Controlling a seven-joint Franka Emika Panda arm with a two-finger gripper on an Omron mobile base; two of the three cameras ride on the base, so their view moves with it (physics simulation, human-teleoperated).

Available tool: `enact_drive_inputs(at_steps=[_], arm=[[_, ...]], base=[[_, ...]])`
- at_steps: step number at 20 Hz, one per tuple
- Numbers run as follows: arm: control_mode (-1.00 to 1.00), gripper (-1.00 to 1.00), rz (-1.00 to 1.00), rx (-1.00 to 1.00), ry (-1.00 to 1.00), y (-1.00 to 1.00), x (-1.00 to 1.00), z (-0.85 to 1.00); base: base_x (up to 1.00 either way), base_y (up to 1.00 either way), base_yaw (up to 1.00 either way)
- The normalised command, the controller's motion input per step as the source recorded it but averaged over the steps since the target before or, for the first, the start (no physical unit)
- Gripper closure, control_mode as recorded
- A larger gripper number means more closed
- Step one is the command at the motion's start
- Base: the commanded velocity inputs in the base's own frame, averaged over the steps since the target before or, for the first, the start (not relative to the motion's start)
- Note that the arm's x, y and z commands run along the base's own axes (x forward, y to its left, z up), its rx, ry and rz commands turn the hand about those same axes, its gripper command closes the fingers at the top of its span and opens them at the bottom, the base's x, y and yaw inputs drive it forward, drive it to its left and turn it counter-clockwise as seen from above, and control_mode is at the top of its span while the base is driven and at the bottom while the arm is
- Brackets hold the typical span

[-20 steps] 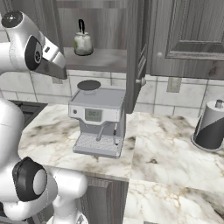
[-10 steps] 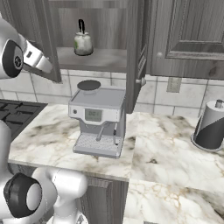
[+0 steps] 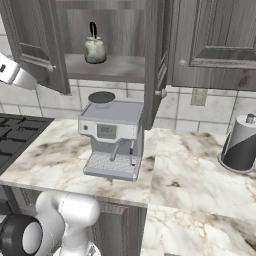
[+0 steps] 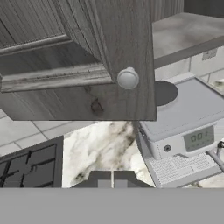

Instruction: Open the cabinet, pick the kettle from the cabinet, and place it in the sink.

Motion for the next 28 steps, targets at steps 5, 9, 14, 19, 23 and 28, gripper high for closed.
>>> enact_drive_inputs(at_steps=[5,9,14,19,23,28], arm=[[-1.00,-1.00,0.00,-0.05,0.00,-0.18,-0.30,0.06],[-1.00,-1.00,0.00,-0.02,0.00,-0.40,-0.09,0.05],[-1.00,-1.00,0.00,0.00,0.03,-0.52,0.00,0.04],[-1.00,-1.00,0.00,0.01,0.04,-0.58,0.01,0.04],[-1.00,-1.00,0.00,0.00,0.07,-0.39,0.19,0.06],[-1.00,-1.00,0.00,0.08,0.02,-0.33,0.21,0.06]], base=[[0.00,0.00,0.00],[0.00,0.00,0.00],[0.00,0.00,0.00],[0.00,0.00,0.00],[0.00,0.00,0.00],[0.00,0.00,0.00]])
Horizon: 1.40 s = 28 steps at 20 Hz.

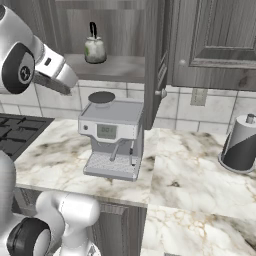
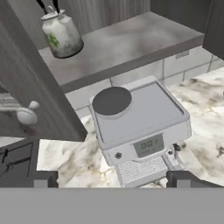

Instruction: Open the cabinet, pick the kettle from the cabinet, and place it in the sink.

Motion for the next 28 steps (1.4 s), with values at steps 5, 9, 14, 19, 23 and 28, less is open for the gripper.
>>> enact_drive_inputs(at_steps=[5,9,14,19,23,28], arm=[[-1.00,-1.00,0.01,0.19,0.00,-0.31,0.10,0.02],[-1.00,-1.00,0.00,0.28,0.00,-0.12,0.28,0.00],[-1.00,-1.00,0.00,0.36,-0.01,-0.01,0.34,-0.04],[-1.00,-1.00,0.00,0.30,-0.01,0.00,0.46,0.00],[-1.00,-1.00,0.00,0.24,0.00,-0.05,0.48,0.02],[-1.00,-1.00,0.02,0.19,0.00,0.00,0.43,0.00]], base=[[0.00,0.00,0.00],[0.00,0.00,0.00],[0.00,0.00,0.00],[0.00,0.00,0.00],[0.00,0.00,0.00],[0.00,0.00,0.00]])
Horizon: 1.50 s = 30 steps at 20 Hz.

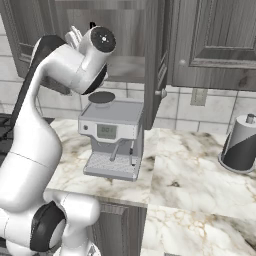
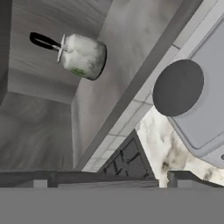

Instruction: Open the cabinet, pick the kettle from the cabinet, and place it in the sink.

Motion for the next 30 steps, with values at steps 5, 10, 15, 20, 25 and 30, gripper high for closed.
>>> enact_drive_inputs(at_steps=[5,10,15,20,25,30], arm=[[-1.00,-1.00,0.05,0.18,0.00,0.06,0.45,-0.01],[-1.00,-1.00,0.08,0.18,-0.02,0.19,0.43,-0.03],[-1.00,-1.00,0.10,0.17,-0.02,0.15,0.41,0.00],[-1.00,-1.00,0.09,0.17,0.00,0.06,0.40,0.00],[-1.00,-1.00,0.10,0.11,0.00,0.11,0.37,0.00],[-1.00,-1.00,0.10,0.06,-0.01,0.28,0.32,0.00]], base=[[0.00,0.00,0.00],[0.00,0.00,0.00],[0.00,0.00,0.00],[0.00,0.00,0.00],[0.00,0.00,0.00],[0.00,0.00,0.00]])
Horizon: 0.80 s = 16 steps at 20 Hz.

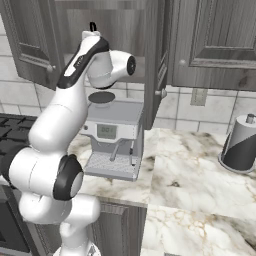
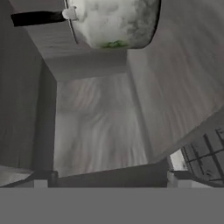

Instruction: Open the cabinet, pick the kettle from the cabinet, and place it in the sink.

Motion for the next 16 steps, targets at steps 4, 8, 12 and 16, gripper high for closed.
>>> enact_drive_inputs(at_steps=[4,8,12,16], arm=[[-1.00,-1.00,0.11,0.06,-0.01,0.23,0.26,0.00],[-1.00,-1.00,0.15,0.01,-0.04,0.26,0.06,0.00],[-1.00,-1.00,0.16,0.00,-0.06,0.28,-0.08,0.00],[-1.00,-1.00,0.18,0.00,-0.01,0.21,-0.26,0.01]], base=[[0.00,0.00,0.00],[0.00,0.00,0.00],[0.00,0.00,0.00],[0.00,0.00,0.00]])
